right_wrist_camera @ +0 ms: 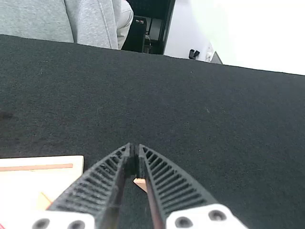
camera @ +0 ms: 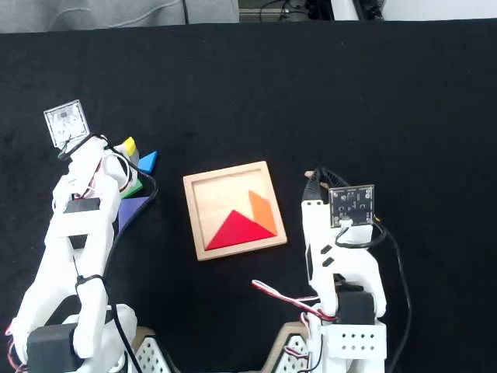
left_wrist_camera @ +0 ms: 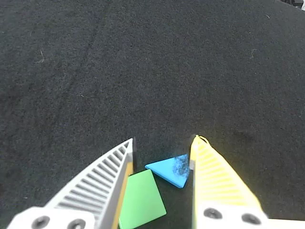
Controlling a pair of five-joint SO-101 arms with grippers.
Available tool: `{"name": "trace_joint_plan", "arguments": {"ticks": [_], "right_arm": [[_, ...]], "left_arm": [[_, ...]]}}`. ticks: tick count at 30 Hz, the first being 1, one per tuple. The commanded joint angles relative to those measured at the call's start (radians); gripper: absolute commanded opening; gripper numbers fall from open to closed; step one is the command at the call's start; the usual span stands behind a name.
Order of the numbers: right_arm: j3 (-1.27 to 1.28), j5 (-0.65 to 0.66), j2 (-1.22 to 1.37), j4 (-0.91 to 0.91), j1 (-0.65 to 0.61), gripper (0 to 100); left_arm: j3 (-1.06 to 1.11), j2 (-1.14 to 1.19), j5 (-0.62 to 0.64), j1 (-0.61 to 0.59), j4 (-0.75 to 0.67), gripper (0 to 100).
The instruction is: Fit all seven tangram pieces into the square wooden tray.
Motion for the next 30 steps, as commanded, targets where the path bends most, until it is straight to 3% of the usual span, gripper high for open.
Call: {"name": "trace_joint_plan", "arguments": {"ticks": [1,4,7,10,17,22,26,30], "right_arm": [[-0.019,0.009,-0.093,-0.003,-0.008,1.3],[-0.019,0.006,-0.093,0.002,-0.008,3.5],[-0.039,0.005,-0.091,0.031,-0.008,12.4],[-0.139,0.003,-0.09,0.181,-0.012,17.5],[-0.343,0.023,-0.088,0.468,0.037,17.7],[-0.349,0.203,-0.064,0.526,0.137,17.9],[-0.374,0.305,0.131,0.443,0.267,18.1],[-0.51,0.374,0.504,0.41,0.333,18.1]], "left_arm": [[-0.005,-0.032,-0.011,0.012,-0.02,19],[-0.005,-0.032,-0.011,0.012,-0.02,19],[-0.007,-0.032,-0.011,0.012,-0.021,19],[-0.015,-0.031,-0.011,0.007,-0.023,19],[-0.008,-0.032,-0.011,0.004,-0.023,19],[-0.008,-0.032,-0.011,0.002,-0.023,19],[-0.01,-0.032,-0.011,0.002,-0.023,19],[-0.01,-0.032,-0.011,0.002,-0.023,19]]}}
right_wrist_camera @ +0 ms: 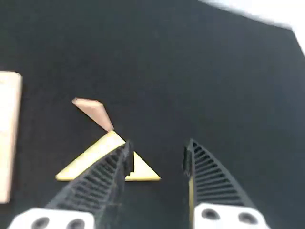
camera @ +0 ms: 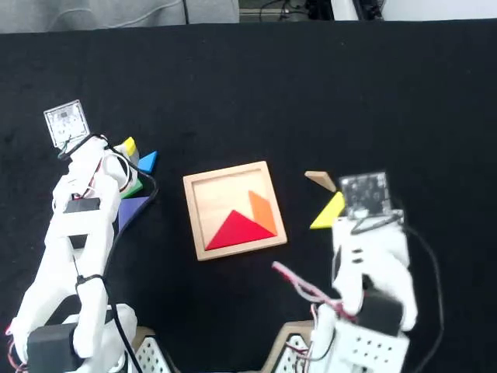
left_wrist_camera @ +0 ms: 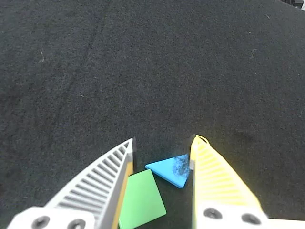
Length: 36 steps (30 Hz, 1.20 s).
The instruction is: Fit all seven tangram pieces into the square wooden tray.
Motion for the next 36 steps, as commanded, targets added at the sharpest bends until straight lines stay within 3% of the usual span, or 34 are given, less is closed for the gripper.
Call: {"name": "trace_joint_plan", "arguments": {"ticks": [1,6,11,15,17,26,36], "right_arm": [[-0.191,0.049,0.381,-0.032,0.048,18.1],[-0.432,0.114,0.809,-0.037,0.015,18.1],[-0.464,0.562,0.952,-0.054,-0.089,18.1],[-0.398,0.895,0.955,-0.12,-0.092,18.1],[-0.39,0.999,0.957,-0.078,-0.084,18.8],[-0.43,1.014,1.007,-0.046,-0.115,25.8],[-0.638,1.013,1.392,0.015,-0.117,25.9]], "left_arm": [[-0.01,-0.032,-0.011,0.002,-0.023,19],[-0.008,-0.032,-0.011,0.002,-0.023,19],[-0.008,-0.032,-0.012,0.002,-0.023,19],[-0.012,-0.032,-0.012,0.002,-0.023,19],[-0.01,-0.032,-0.012,0.002,-0.023,19],[-0.005,-0.032,-0.012,0.012,-0.021,19],[-0.005,-0.017,-0.012,0.007,-0.023,19]]}}
